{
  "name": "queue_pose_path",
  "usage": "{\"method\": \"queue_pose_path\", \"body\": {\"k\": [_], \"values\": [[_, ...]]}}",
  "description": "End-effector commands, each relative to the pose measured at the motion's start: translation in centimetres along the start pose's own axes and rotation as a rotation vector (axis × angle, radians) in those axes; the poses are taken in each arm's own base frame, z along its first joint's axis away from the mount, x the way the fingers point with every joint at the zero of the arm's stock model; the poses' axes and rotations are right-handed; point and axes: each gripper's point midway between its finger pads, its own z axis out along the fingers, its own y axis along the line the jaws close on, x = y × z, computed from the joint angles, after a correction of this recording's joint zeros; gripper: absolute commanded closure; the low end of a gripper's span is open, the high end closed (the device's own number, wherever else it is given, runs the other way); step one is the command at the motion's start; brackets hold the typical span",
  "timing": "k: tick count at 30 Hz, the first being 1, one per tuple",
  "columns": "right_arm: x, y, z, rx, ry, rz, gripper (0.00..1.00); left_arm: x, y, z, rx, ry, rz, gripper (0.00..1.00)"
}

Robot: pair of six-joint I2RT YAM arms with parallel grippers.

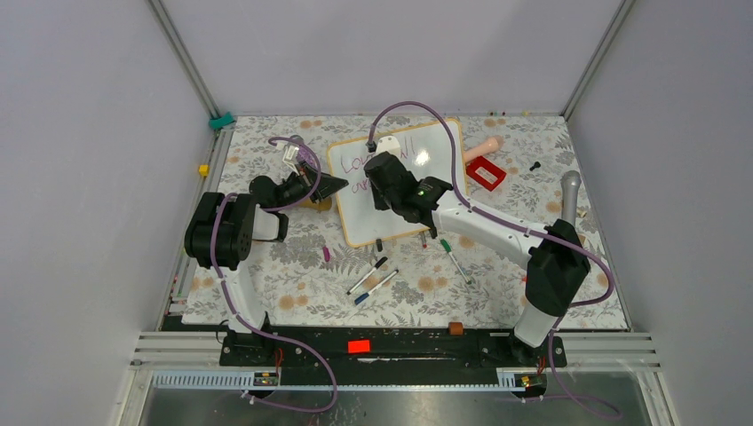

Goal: Write a sentence on the whiteboard

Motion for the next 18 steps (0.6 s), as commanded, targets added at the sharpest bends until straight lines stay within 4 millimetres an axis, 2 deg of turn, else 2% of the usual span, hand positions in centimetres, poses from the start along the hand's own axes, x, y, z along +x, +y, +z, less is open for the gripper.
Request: {"method": "queue_pose_path", "body": {"k": [1,18], "values": [[-1.7,-1.6,-0.3,0.074,-0.047,0.001,1.00,2.1,0.5,-0.4,0.017,0.044,0.150,1.00],[-3.6,-1.4,0.0,0.092,-0.084,-0.009,1.00,2.1,0.5,-0.5,0.016,0.044,0.151,1.00]]}}
